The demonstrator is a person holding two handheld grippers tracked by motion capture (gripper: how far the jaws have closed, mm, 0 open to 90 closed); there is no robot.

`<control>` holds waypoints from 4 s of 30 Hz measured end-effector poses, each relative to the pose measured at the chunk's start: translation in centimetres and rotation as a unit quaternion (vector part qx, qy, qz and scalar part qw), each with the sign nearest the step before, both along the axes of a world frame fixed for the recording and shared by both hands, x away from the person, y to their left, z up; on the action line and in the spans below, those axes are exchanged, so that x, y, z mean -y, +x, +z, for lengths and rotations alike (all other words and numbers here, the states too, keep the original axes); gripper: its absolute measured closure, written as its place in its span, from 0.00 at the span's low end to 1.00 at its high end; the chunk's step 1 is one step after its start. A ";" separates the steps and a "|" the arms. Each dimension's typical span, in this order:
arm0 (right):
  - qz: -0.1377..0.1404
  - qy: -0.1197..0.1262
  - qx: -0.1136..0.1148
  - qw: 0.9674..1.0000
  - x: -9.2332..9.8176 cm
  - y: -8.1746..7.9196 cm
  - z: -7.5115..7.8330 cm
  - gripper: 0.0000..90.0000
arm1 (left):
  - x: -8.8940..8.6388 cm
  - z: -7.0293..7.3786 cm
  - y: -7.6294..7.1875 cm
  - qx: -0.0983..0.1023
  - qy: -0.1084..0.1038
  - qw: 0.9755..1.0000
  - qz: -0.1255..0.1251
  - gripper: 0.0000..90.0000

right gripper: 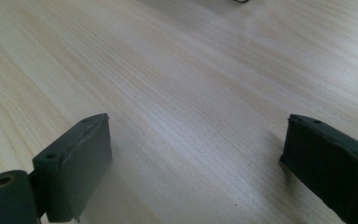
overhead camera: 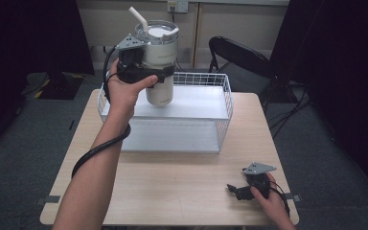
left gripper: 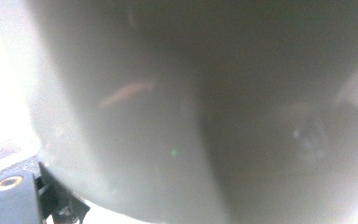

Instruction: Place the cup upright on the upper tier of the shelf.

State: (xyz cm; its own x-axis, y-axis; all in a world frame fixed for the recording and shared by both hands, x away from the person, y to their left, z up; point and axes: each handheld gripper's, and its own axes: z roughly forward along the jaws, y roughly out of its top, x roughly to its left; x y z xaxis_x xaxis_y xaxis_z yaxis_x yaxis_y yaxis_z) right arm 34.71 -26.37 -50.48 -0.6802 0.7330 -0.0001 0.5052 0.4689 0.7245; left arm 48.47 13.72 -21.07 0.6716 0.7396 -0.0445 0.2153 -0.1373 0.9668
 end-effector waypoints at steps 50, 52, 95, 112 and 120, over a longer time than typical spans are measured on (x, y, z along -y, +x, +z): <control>0.000 0.000 0.000 1.000 0.0 0.0 0.0 0.08 | 1.4 -3.6 3.0 0.018 0.015 0.999 0.040 0.11; 0.000 0.000 0.000 1.000 0.0 0.0 0.0 0.08 | 1.4 -3.5 3.0 0.020 0.020 0.999 0.039 0.11; 0.003 0.000 0.000 1.000 0.0 0.0 0.0 0.08 | 1.0 -4.8 3.7 0.020 0.001 0.999 0.049 0.11; 0.003 0.000 0.001 1.000 0.0 0.0 0.0 0.08 | 0.9 -5.2 3.5 0.026 0.005 0.998 0.049 0.11; 0.003 0.000 0.001 1.000 0.0 0.0 0.0 0.08 | 1.0 -5.6 3.3 0.034 0.016 0.998 0.054 0.10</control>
State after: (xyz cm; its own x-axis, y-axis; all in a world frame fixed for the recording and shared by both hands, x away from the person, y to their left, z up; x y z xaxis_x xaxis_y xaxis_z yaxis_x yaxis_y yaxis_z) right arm 34.71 -26.42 -50.49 -0.6842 0.7293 -0.0013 0.5016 0.4719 0.7250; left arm 51.73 12.76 -26.65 0.5884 0.8083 0.0236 0.1645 -0.1481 0.9752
